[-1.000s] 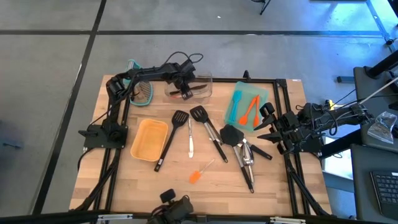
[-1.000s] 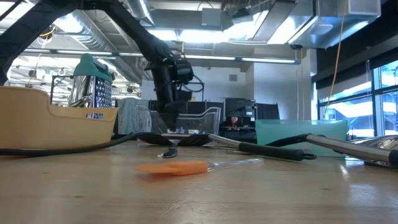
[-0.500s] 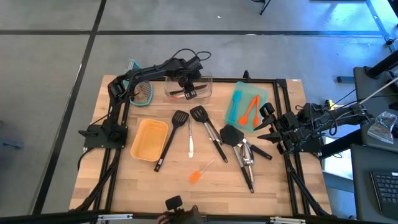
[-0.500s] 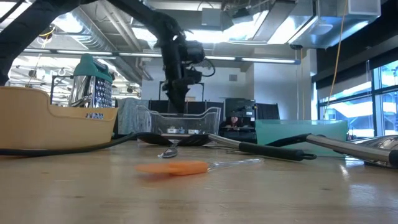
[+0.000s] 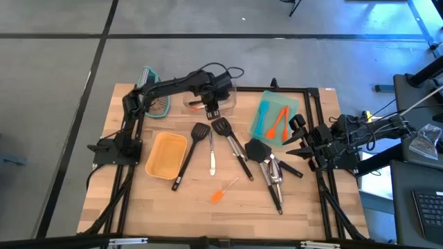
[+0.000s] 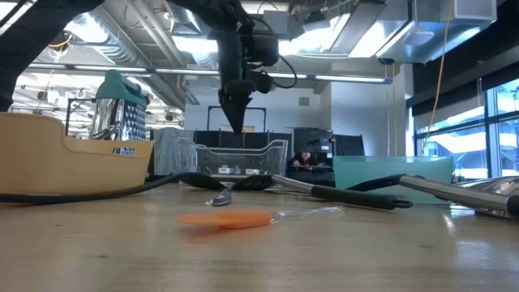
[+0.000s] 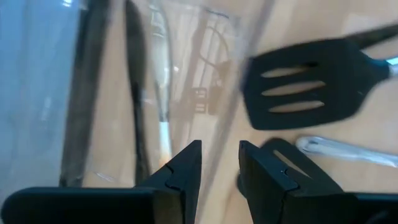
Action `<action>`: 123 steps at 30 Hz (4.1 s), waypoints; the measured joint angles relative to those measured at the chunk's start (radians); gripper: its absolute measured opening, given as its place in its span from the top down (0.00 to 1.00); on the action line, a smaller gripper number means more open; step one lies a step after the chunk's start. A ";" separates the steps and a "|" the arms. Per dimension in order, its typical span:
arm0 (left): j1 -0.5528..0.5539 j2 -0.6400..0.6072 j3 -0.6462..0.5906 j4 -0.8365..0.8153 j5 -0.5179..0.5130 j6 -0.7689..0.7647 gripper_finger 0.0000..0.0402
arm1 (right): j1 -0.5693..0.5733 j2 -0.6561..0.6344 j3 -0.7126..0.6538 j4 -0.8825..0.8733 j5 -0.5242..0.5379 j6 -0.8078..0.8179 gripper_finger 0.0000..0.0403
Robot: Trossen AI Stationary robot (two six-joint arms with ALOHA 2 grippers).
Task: Pick & Place Kitchen Items
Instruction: Put the ice scoop into the yellow bin
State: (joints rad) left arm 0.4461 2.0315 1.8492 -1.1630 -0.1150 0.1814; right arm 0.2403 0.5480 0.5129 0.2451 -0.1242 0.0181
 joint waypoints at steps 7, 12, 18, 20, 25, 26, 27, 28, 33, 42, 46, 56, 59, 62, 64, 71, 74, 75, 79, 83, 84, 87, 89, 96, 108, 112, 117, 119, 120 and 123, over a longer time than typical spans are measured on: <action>-0.079 0.000 0.002 -0.066 0.000 -0.028 0.74 | 0.000 0.000 0.000 0.000 0.000 0.000 0.66; -0.154 0.000 0.002 -0.071 0.016 -0.068 0.75 | 0.000 0.000 0.000 0.000 0.000 0.000 0.66; -0.255 0.000 0.002 -0.068 0.022 -0.092 0.76 | 0.000 0.000 0.000 0.000 0.000 0.000 0.67; -0.287 0.000 0.002 -0.067 0.020 -0.107 0.76 | 0.000 0.000 0.000 0.000 0.000 0.000 0.67; -0.367 0.000 0.002 -0.058 0.016 -0.129 0.76 | 0.000 0.000 0.000 0.002 0.000 0.000 0.67; -0.382 0.000 0.002 -0.053 0.017 -0.138 0.76 | 0.000 0.000 0.000 0.002 0.000 0.000 0.67; -0.397 0.000 0.002 -0.045 0.017 -0.146 0.76 | 0.000 0.000 0.000 0.002 0.000 0.000 0.67; -0.412 0.000 0.002 -0.037 0.016 -0.154 0.76 | 0.000 0.000 0.000 0.002 0.000 0.000 0.67; -0.487 -0.001 0.002 0.009 0.016 -0.193 0.76 | 0.000 0.000 0.000 0.002 0.000 0.000 0.67; -0.625 -0.001 0.002 0.052 0.056 -0.187 0.76 | 0.000 0.000 0.000 0.002 0.000 0.000 0.67; -0.678 -0.001 0.002 0.118 0.056 -0.187 0.76 | 0.000 0.000 0.000 0.002 0.000 0.000 0.67; -0.777 -0.002 -0.046 0.274 0.055 -0.194 0.76 | 0.000 0.000 0.000 0.002 0.000 0.000 0.67; -0.794 -0.002 -0.062 0.286 0.051 -0.211 0.76 | 0.000 0.000 0.000 0.001 0.000 0.000 0.67; -0.801 -0.002 -0.071 0.286 0.022 -0.236 0.76 | 0.000 0.000 0.000 0.002 0.000 0.000 0.67; -0.805 -0.002 -0.073 0.291 0.000 -0.239 0.76 | 0.000 0.000 0.000 0.002 0.000 0.000 0.67; -0.820 -0.002 -0.074 0.308 -0.102 -0.259 0.76 | 0.000 0.000 0.000 0.001 0.000 0.000 0.67; -0.819 -0.004 -0.074 0.308 -0.139 -0.287 0.76 | 0.000 0.000 0.000 0.001 0.000 0.000 0.67; -0.820 -0.005 -0.074 0.308 -0.153 -0.292 0.76 | 0.000 0.000 0.000 0.000 0.000 0.000 0.67; -0.833 -0.005 -0.074 0.316 -0.216 -0.302 0.76 | 0.000 0.000 0.000 0.000 0.000 0.000 0.67; -0.843 -0.005 -0.074 0.371 -0.240 -0.277 0.78 | 0.000 0.000 0.000 -0.001 0.000 0.000 0.67; -0.846 -0.005 -0.074 0.386 -0.237 -0.269 0.79 | 0.000 0.000 0.000 -0.001 0.000 0.000 0.67; -0.850 -0.006 -0.074 0.408 -0.232 -0.257 0.84 | 0.000 0.000 0.000 -0.001 0.000 0.000 0.67; -0.851 -0.006 -0.074 0.407 -0.227 -0.258 0.87 | 0.000 0.000 0.000 -0.002 0.000 0.000 0.67; -0.857 -0.028 -0.155 0.519 -0.234 -0.266 0.90 | 0.000 0.000 0.000 -0.002 0.000 0.000 0.66; -0.870 -0.247 -0.622 1.119 -0.208 -0.326 0.90 | -0.004 0.000 0.000 -0.001 -0.001 0.000 0.66; -0.860 -0.334 -0.787 1.325 -0.207 -0.331 0.90 | -0.005 0.000 0.000 0.000 0.017 0.000 0.66; -0.827 -0.443 -0.965 1.480 -0.267 -0.362 0.90 | -0.005 0.000 0.000 -0.003 0.041 0.000 0.66; -0.810 -0.478 -1.009 1.506 -0.337 -0.381 0.90 | -0.005 0.002 0.000 -0.016 0.077 0.000 0.66; -0.801 -0.497 -1.030 1.507 -0.373 -0.390 0.90 | -0.005 0.002 0.000 -0.031 0.110 0.000 0.66; -0.773 -0.533 -1.061 1.501 -0.455 -0.396 0.90 | -0.005 0.008 0.000 -0.077 0.273 0.024 0.66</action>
State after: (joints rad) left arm -0.3272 1.4985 0.7886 0.3376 -0.5698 -0.2144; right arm 0.2352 0.5563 0.5133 0.1685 0.1489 0.0417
